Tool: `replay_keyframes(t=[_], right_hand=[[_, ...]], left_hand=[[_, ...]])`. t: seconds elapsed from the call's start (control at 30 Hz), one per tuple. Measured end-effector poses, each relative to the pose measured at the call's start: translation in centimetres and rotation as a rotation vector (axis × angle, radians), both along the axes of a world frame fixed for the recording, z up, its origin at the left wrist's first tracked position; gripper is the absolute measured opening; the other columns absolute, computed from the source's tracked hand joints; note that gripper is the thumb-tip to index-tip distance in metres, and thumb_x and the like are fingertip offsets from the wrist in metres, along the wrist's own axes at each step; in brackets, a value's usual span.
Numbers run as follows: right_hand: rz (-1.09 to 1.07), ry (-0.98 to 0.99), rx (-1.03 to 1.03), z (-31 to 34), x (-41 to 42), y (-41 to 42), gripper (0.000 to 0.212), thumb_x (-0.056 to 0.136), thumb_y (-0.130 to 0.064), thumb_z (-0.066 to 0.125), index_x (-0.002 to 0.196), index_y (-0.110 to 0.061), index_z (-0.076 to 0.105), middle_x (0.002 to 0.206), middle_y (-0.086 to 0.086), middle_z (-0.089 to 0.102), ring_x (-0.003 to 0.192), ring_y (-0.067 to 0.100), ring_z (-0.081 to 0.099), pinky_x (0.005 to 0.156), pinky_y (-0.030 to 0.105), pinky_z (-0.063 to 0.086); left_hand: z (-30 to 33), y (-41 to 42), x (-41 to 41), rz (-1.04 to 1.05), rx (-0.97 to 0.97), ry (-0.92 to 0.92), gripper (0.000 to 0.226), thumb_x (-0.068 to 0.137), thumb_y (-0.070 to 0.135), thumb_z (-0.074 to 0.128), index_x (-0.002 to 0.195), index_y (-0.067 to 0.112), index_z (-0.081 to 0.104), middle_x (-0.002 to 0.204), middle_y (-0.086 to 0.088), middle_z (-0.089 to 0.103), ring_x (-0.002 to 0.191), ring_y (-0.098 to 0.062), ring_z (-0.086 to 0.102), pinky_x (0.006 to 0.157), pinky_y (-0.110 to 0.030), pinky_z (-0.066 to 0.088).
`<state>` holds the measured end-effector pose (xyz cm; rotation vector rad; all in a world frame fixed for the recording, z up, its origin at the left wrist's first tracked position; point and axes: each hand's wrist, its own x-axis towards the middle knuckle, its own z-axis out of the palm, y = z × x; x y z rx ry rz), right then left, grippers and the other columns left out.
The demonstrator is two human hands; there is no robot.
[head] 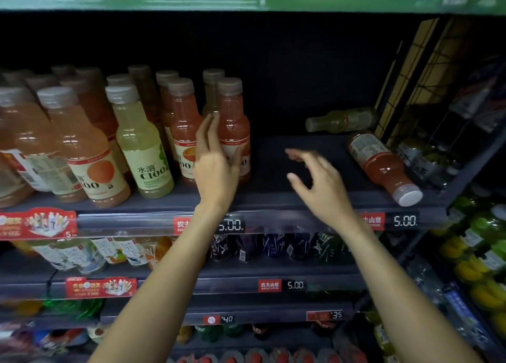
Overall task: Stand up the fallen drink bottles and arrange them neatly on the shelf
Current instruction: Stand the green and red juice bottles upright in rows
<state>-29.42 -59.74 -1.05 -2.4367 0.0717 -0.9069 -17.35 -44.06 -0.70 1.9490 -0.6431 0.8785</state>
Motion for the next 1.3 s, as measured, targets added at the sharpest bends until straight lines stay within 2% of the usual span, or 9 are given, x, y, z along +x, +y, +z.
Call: replay_keyframes(t=[0.1,0.2,0.37,0.47,0.6,0.77,0.87,1.1,1.3], right_hand=[[-0.234,-0.055,-0.327,0.3,-3.4,-3.6,0.026,0.089,-0.014,0.059,0.115,-0.010,0.061,0.107,0.008,0.063,0.099,0.028,0.054,0.085,0.040,0.044],[-0.538,0.127,-0.477,0.6,-5.3,-6.8,0.031,0.086,-0.021,0.064,0.111,-0.004,0.061,0.106,0.020,0.061,0.100,0.038,0.051,0.084,0.046,0.043],[-0.769,0.534,-0.239,1.0,-6.8,-9.1,0.066,0.087,-0.050,0.058,0.135,-0.010,0.037,0.127,0.023,0.047,0.114,0.041,0.047,0.088,0.044,0.042],[-0.733,0.521,-0.141,1.3,-7.3,-9.0,0.063,0.089,-0.036,0.060,0.141,-0.016,0.029,0.127,0.019,0.050,0.110,0.038,0.055,0.083,0.041,0.046],[-0.609,0.226,-0.098,2.0,-8.6,-8.0,0.058,0.082,-0.024,0.069,0.131,-0.016,0.040,0.120,0.014,0.060,0.102,0.034,0.061,0.077,0.036,0.048],[-0.380,-0.043,0.153,5.4,-9.1,-6.0,0.058,0.074,-0.030,0.078,0.118,-0.023,0.042,0.104,-0.005,0.057,0.086,0.009,0.056,0.065,0.008,0.042],[-0.236,-0.127,0.326,6.7,-7.4,-5.5,0.058,0.073,-0.031,0.080,0.117,-0.024,0.043,0.108,-0.007,0.060,0.095,0.004,0.059,0.074,0.007,0.046],[0.136,-0.039,0.789,5.8,-1.7,-3.0,0.029,0.091,-0.017,0.060,0.119,-0.019,0.053,0.116,0.000,0.064,0.107,0.005,0.060,0.092,0.022,0.048],[0.216,0.147,0.691,0.8,-1.0,-0.2,0.065,0.086,0.003,0.058,0.133,-0.036,0.035,0.123,-0.014,0.051,0.109,-0.004,0.053,0.084,0.014,0.048]], left_hand=[[-0.1,-1.0,-1.9,-0.029,-0.050,-0.199,0.044,0.085,0.012,0.064,0.126,0.003,0.052,0.127,-0.018,0.054,0.117,-0.026,0.048,0.098,-0.016,0.033],[0.1,-3.1,-3.1,-0.237,0.068,-0.329,0.031,0.086,0.010,0.063,0.117,0.004,0.059,0.119,-0.013,0.060,0.109,-0.022,0.053,0.093,-0.026,0.040],[0.6,-8.4,-4.1,-0.556,0.390,-0.192,0.042,0.089,0.015,0.062,0.130,0.014,0.053,0.133,-0.004,0.053,0.119,-0.022,0.049,0.098,-0.032,0.041],[0.9,-11.5,-5.0,-0.684,0.514,0.094,0.062,0.091,0.023,0.064,0.146,0.023,0.036,0.147,-0.001,0.041,0.133,-0.021,0.036,0.103,-0.022,0.028],[1.0,-13.5,-5.3,-0.746,0.558,0.168,0.083,0.085,0.025,0.072,0.152,0.025,0.021,0.155,0.000,0.028,0.141,-0.020,0.025,0.111,-0.025,0.022],[1.2,-12.9,-5.5,-0.761,0.509,0.146,0.091,0.078,0.034,0.078,0.151,0.023,0.024,0.152,-0.003,0.034,0.138,-0.022,0.031,0.113,-0.037,0.031],[1.5,-11.1,-5.7,-0.671,0.364,0.167,0.088,0.076,0.045,0.077,0.147,0.022,0.031,0.144,0.000,0.047,0.130,-0.019,0.046,0.103,-0.038,0.043],[1.0,-6.6,-3.6,-0.529,0.183,0.319,0.094,0.072,0.075,0.060,0.147,0.026,0.030,0.137,0.001,0.054,0.122,-0.017,0.055,0.099,-0.040,0.048],[0.5,-3.2,-2.3,-0.500,0.152,0.386,0.095,0.073,0.073,0.062,0.147,0.023,0.030,0.137,-0.002,0.054,0.122,-0.015,0.054,0.100,-0.034,0.047]])
